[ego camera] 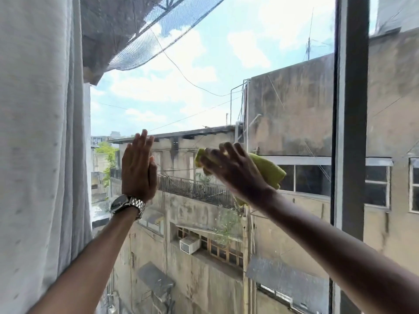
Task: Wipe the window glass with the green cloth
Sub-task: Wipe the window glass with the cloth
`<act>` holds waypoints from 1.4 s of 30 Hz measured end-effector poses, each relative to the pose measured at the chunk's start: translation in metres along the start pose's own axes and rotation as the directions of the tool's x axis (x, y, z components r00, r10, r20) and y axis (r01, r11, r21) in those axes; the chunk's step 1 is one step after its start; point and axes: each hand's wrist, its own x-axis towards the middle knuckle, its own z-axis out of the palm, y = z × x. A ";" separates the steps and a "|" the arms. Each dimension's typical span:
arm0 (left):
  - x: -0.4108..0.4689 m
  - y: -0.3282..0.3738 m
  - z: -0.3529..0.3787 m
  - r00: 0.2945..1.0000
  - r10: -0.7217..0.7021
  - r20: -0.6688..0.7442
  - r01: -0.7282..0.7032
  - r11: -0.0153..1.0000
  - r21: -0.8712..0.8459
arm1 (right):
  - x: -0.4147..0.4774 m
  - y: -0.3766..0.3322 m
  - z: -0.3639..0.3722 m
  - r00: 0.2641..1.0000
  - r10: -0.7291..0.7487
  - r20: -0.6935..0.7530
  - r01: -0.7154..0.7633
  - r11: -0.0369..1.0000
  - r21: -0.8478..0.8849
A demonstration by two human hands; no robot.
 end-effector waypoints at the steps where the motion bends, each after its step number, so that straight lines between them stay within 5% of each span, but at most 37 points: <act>1: 0.000 0.001 0.000 1.000 -0.007 0.000 0.007 1.000 -0.001 | -0.002 -0.009 0.000 0.967 -0.248 0.066 0.247 0.969 0.018; 3: 0.000 0.000 0.001 1.000 -0.012 0.006 0.012 1.000 -0.007 | 0.005 0.010 -0.002 0.938 -0.337 0.086 0.341 0.939 -0.038; 5: -0.001 -0.002 0.002 1.000 -0.004 -0.004 0.004 1.000 -0.016 | 0.019 0.043 0.000 0.997 0.076 -0.035 -0.079 0.991 -0.111; 7: -0.002 -0.001 0.001 1.000 0.005 -0.009 -0.005 1.000 -0.021 | 0.029 0.055 -0.001 0.835 0.522 -0.173 -0.536 0.843 -0.046; 8: -0.001 0.000 0.001 1.000 0.005 -0.013 -0.005 1.000 -0.026 | 0.031 0.046 0.000 0.783 0.595 -0.180 -0.606 0.795 -0.005; 9: -0.001 0.000 0.000 1.000 0.006 -0.012 -0.006 0.999 -0.033 | 0.030 0.031 0.002 0.830 0.538 -0.149 -0.544 0.839 0.000; 11: -0.001 0.001 -0.001 1.000 0.007 -0.005 -0.007 0.999 -0.040 | 0.013 0.004 0.004 0.998 0.055 -0.021 -0.055 0.998 0.014; 13: -0.001 0.001 -0.002 1.000 0.008 -0.005 -0.008 0.999 -0.041 | 0.005 0.019 -0.008 0.957 -0.265 0.122 0.267 0.964 0.001; 14: -0.001 0.000 -0.002 1.000 0.008 -0.003 -0.009 0.999 -0.040 | 0.008 0.035 -0.010 0.967 -0.228 0.118 0.233 0.972 -0.036; 16: -0.002 0.001 -0.001 1.000 0.002 -0.005 -0.002 0.999 -0.040 | 0.019 0.071 -0.013 0.981 0.194 -0.024 -0.195 0.977 -0.090; 18: -0.002 -0.001 -0.001 1.000 0.001 -0.006 -0.001 0.999 -0.041 | 0.029 0.079 -0.014 0.773 0.611 -0.173 -0.628 0.775 -0.072; 19: -0.002 -0.002 -0.001 1.000 0.004 -0.007 -0.004 0.999 -0.046 | 0.035 0.066 -0.010 0.707 0.680 -0.196 -0.699 0.714 -0.046; 20: 0.000 -0.003 -0.001 1.000 0.011 -0.008 -0.012 0.999 -0.051 | 0.041 0.047 -0.005 0.733 0.659 -0.168 -0.670 0.742 -0.016; 21: -0.001 -0.003 -0.001 1.000 0.015 -0.006 -0.016 0.998 -0.055 | 0.043 0.025 0.001 0.853 0.511 -0.107 -0.513 0.858 0.016; 22: -0.001 -0.003 -0.001 1.000 0.014 -0.004 -0.014 0.998 -0.061 | 0.043 0.003 0.007 0.971 0.236 -0.046 -0.233 0.971 0.053; 24: -0.001 -0.001 -0.003 0.999 -0.029 -0.023 0.027 0.998 -0.064 | 0.045 -0.018 0.013 0.968 -0.244 0.059 0.240 0.968 0.069; 25: 0.000 0.000 -0.004 0.998 -0.058 -0.039 0.056 0.996 -0.065 | 0.050 -0.016 0.017 0.954 -0.288 0.080 0.283 0.957 0.066; 27: -0.001 0.004 -0.005 0.994 -0.095 -0.047 0.091 0.992 -0.085 | 0.063 -0.012 0.020 1.000 0.021 0.008 -0.021 0.998 0.055; 29: 0.001 0.006 -0.008 0.995 -0.094 -0.041 0.090 0.992 -0.092 | 0.070 -0.021 0.017 0.954 0.298 -0.023 -0.297 0.954 0.040; 34: 0.002 0.010 -0.012 0.995 -0.097 -0.018 0.096 0.993 -0.075 | 0.063 -0.026 -0.015 0.950 0.287 0.122 -0.300 0.948 0.107; 38: 0.002 0.011 -0.013 0.995 -0.103 -0.004 0.103 0.993 -0.062 | 0.062 -0.011 -0.041 0.833 0.463 0.302 -0.548 0.765 0.338; 41: 0.003 0.012 -0.012 0.995 -0.104 -0.006 0.103 0.993 -0.055 | 0.052 0.017 -0.056 0.546 0.763 0.347 -0.795 0.341 0.502; 42: 0.003 0.013 -0.012 0.995 -0.104 -0.008 0.103 0.993 -0.052 | 0.048 0.026 -0.062 0.430 0.871 0.238 -0.810 0.256 0.528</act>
